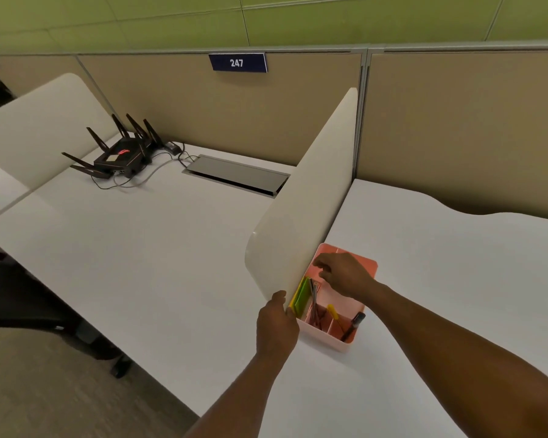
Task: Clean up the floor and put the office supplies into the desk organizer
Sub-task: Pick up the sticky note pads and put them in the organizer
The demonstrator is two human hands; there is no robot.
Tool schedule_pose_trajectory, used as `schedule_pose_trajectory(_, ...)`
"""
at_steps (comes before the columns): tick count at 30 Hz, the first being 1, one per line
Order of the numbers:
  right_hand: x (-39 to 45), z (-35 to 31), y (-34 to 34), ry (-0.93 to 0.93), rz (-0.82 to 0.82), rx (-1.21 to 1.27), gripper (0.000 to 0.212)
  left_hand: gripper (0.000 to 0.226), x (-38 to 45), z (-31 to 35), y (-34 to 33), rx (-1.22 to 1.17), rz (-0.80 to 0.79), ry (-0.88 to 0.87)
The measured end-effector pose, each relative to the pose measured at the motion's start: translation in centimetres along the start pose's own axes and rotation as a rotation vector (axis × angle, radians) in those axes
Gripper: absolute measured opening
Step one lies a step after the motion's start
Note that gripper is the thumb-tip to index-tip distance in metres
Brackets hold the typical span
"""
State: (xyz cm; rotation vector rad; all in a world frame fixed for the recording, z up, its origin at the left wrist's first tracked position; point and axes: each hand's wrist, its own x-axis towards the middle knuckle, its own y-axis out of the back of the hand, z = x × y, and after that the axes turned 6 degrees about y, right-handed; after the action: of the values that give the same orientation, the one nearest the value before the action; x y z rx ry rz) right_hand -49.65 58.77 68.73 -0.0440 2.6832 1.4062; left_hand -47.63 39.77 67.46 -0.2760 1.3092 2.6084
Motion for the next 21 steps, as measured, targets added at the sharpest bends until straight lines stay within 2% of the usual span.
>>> schedule_pose_trajectory(8,-4.8,-1.2,0.2,-0.135,0.184,0.052,0.029,0.041,-2.0,-0.4,1.9,0.063,-0.085,-0.152)
schedule_pose_trajectory(14,-9.9,-4.3,-1.4,-0.226,0.338,0.043,0.031,0.033,-4.5,-1.6,3.5,0.138,-0.039,-0.375)
schedule_pose_trajectory(18,-14.1,-7.8,-3.2,-0.281,0.423,0.011,0.032,0.047,-6.0,-3.8,5.1,0.276,-0.049,-0.55)
schedule_pose_trajectory(21,-17.5,-11.0,-4.9,-0.289,0.428,-0.042,0.027,0.057,-8.0,-6.0,6.7,0.352,-0.083,-0.586)
